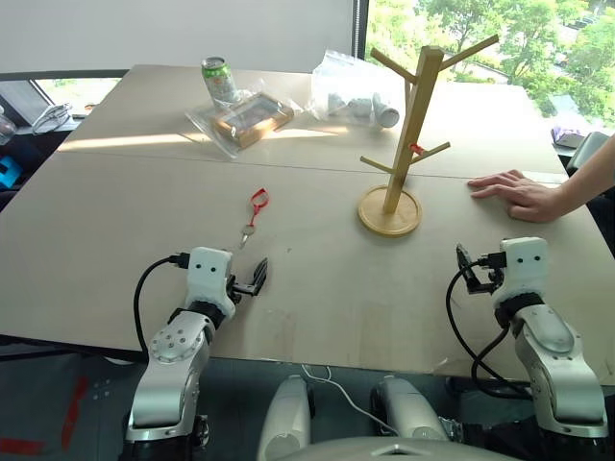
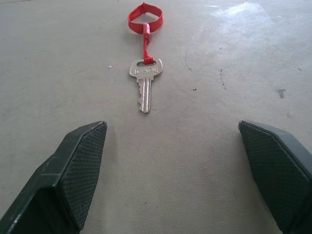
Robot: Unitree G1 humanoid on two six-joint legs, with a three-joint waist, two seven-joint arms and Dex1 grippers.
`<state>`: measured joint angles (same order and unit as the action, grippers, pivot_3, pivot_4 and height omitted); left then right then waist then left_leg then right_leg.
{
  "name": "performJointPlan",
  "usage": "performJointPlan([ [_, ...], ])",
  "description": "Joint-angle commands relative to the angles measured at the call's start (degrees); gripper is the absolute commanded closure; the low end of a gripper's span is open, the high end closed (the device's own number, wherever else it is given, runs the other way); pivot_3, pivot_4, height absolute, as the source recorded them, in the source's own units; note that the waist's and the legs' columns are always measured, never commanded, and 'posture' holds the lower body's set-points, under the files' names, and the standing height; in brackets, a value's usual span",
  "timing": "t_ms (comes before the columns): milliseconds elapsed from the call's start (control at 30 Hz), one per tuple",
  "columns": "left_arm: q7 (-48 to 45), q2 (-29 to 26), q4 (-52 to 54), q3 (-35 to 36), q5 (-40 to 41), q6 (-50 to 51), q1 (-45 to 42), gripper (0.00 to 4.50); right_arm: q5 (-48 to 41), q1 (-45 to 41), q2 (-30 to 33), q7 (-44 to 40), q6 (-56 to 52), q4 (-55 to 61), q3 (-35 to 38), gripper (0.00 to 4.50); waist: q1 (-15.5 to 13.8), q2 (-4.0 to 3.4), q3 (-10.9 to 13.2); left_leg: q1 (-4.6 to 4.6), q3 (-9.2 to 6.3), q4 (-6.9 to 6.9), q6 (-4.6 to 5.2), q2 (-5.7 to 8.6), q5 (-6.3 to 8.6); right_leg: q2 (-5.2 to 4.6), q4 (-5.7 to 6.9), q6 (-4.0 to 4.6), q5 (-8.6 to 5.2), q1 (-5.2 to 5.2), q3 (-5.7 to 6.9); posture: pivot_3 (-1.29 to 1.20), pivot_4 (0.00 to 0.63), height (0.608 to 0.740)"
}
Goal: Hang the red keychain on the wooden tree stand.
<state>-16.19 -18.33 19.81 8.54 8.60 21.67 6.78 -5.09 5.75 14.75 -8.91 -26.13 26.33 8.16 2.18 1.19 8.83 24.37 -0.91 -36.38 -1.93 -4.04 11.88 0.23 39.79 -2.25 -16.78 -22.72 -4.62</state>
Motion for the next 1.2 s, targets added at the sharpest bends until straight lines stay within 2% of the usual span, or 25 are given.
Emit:
performJointPlan([
  [33, 0.47, -1.01, 4.97, 1.20, 1.56, 5.17, -1.69, 0.04, -1.23, -1.05, 1.25, -1.63, -0.34, 3.36, 0.56, 0.00, 0.00, 0.00, 0.00, 0.00, 0.00, 0.00, 0.00, 0.00, 0.00, 0.00, 0.00, 0.00, 0.00, 0.00, 0.00, 0.00, 0.150, 0.740],
  [100, 2.93, -2.02, 7.97, 4.18, 3.65, 13.07, -7.88, 0.04, -5.96, -4.15, 4.53, -8.38, -2.78, 3.98, -0.31, 0.00, -0.01, 0.03, 0.05, 0.03, -0.03, 0.00, 0.00, 0.00, 0.00, 0.01, 0.01, 0.00, 0.00, -0.01, 0.03, 0.00, 0.150, 0.740],
  [233, 7.07, -1.10, 5.27, 5.16, 4.15, 21.87, -18.99, 0.04, -13.47, -10.01, 11.37, -20.50, -5.97, 3.97, -2.81, 0.00, 0.06, 0.09, 0.13, 0.05, -0.12, -0.12, 0.01, -0.01, -0.01, 0.09, 0.02, -0.05, -0.01, 0.02, 0.07, 0.00, 0.150, 0.740],
  [400, 8.86, 0.11, -3.80, 3.37, 3.29, 25.76, -29.21, 0.04, -21.21, -19.91, 19.40, -34.21, -8.63, 0.15, -4.66, 0.00, 0.12, 0.14, 0.17, 0.13, -0.15, -0.07, 0.01, 0.05, 0.00, 0.04, -0.07, -0.03, 0.01, 0.03, 0.10, 0.00, 0.150, 0.740],
  [500, 8.71, -0.27, -8.25, 1.34, 1.95, 25.60, -31.53, 0.04, -24.12, -27.09, 21.77, -39.20, -10.57, -2.56, -6.41, 0.00, 0.16, 0.14, 0.19, 0.13, -0.26, -0.09, 0.01, 0.05, 0.00, 0.06, -0.03, -0.02, 0.01, 0.03, 0.18, 0.00, 0.150, 0.740],
  [633, 8.59, -0.14, -9.56, 0.46, 1.83, 26.70, -32.27, 0.04, -26.34, -30.93, 22.58, -41.84, -12.33, -3.25, -7.78, 0.00, 0.00, 0.15, 0.19, 0.24, -0.40, -0.10, 0.01, 0.06, -0.01, 0.05, -0.06, -0.02, 0.01, 0.03, 0.33, 0.00, 0.150, 0.740],
  [867, 8.39, -0.21, -10.66, -0.92, 1.48, 29.00, -32.11, 0.04, -27.39, -31.88, 23.41, -43.54, -12.90, -2.71, -8.63, 0.00, -0.27, 0.15, 0.20, 0.31, -0.50, -0.15, 0.00, 0.12, -0.01, -0.02, -0.04, -0.02, 0.02, 0.03, 0.43, 0.00, 0.150, 0.740],
  [1200, 5.93, -0.77, -17.75, -2.93, 0.08, 24.68, -34.25, 0.04, -27.53, -31.98, 23.83, -42.15, -13.59, -2.06, -7.84, 0.00, -0.30, 0.15, 0.20, 0.31, -0.54, -0.16, 0.00, 0.13, -0.01, -0.03, -0.01, -0.02, 0.02, 0.04, 0.47, 0.00, 0.150, 0.740],
])
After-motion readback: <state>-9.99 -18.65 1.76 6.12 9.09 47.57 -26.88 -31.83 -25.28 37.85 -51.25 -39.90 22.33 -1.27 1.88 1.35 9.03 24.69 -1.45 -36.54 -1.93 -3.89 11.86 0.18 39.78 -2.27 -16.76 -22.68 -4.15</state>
